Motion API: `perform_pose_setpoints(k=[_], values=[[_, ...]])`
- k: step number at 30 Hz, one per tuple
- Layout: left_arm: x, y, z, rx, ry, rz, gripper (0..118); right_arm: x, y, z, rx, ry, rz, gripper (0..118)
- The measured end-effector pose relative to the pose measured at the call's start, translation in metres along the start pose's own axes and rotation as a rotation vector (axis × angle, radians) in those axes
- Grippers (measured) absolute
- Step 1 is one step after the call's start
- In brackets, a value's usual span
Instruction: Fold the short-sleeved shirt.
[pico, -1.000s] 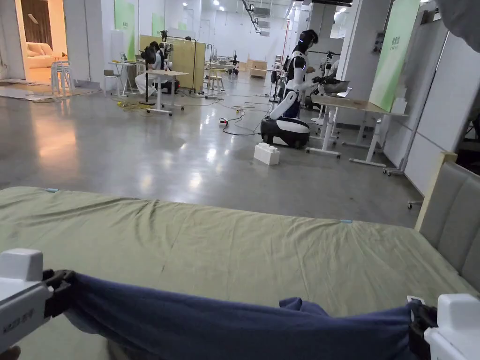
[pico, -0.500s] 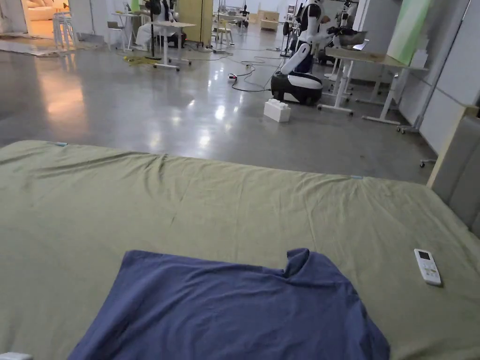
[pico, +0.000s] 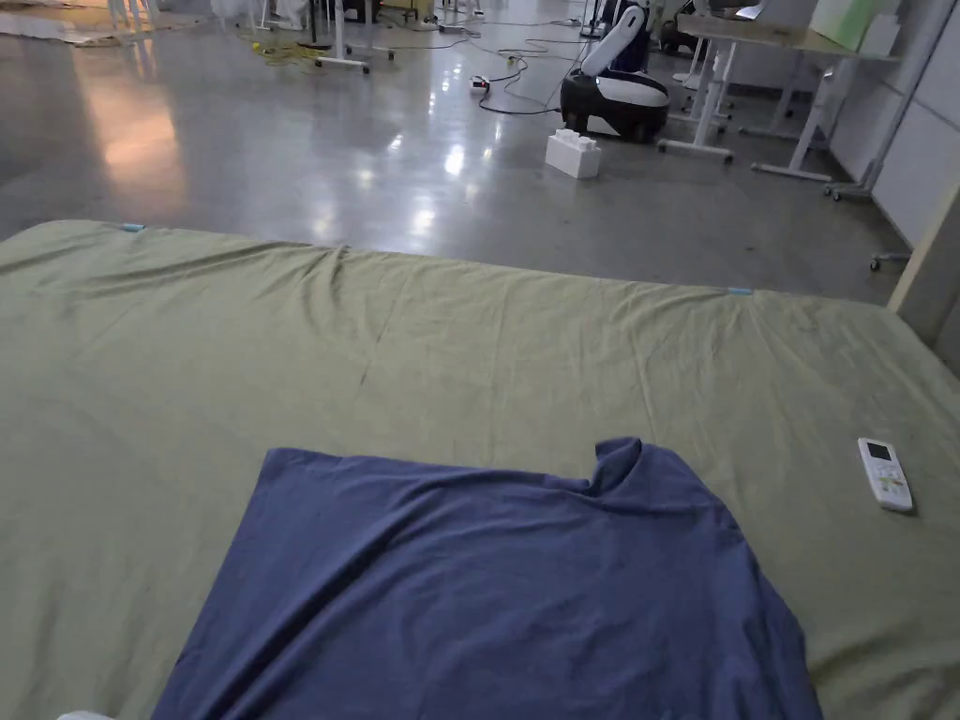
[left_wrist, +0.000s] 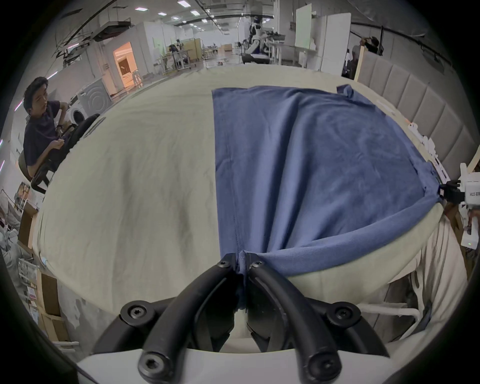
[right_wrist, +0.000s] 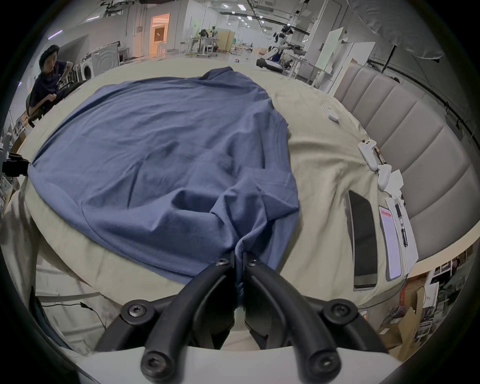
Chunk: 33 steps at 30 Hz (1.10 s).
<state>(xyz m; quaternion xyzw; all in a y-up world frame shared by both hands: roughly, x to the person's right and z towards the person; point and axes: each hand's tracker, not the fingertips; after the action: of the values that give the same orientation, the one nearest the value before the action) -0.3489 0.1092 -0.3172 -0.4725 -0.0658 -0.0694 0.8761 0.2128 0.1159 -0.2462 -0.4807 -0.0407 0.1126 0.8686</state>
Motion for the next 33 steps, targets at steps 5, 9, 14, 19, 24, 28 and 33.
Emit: perform_pose_setpoints(k=[5, 9, 14, 19, 24, 28, 33], values=[[-0.012, 0.011, 0.011, -0.007, -0.004, 0.105, 43, 0.0, 0.011, 0.01, -0.007, -0.077, 0.006, 62], [-0.02, 0.034, 0.032, 0.136, -0.072, 0.18, 57, 0.009, 0.039, 0.039, 0.12, -0.104, -0.062, 75], [-0.005, 0.086, 0.05, 0.343, -0.027, 0.141, 61, 0.004, 0.089, 0.067, 0.391, -0.107, -0.148, 90], [0.019, 0.127, 0.062, 0.478, 0.04, 0.106, 61, -0.01, 0.129, 0.083, 0.603, -0.129, -0.206, 89], [0.045, 0.148, 0.083, 0.648, 0.095, 0.096, 36, -0.027, 0.159, 0.096, 0.802, -0.179, -0.222, 49], [0.062, 0.156, 0.091, 0.726, 0.125, 0.107, 7, -0.035, 0.172, 0.1, 0.866, -0.167, -0.244, 9], [0.072, 0.16, 0.093, 0.74, 0.096, 0.123, 1, -0.042, 0.176, 0.1, 0.907, -0.161, -0.241, 0]])
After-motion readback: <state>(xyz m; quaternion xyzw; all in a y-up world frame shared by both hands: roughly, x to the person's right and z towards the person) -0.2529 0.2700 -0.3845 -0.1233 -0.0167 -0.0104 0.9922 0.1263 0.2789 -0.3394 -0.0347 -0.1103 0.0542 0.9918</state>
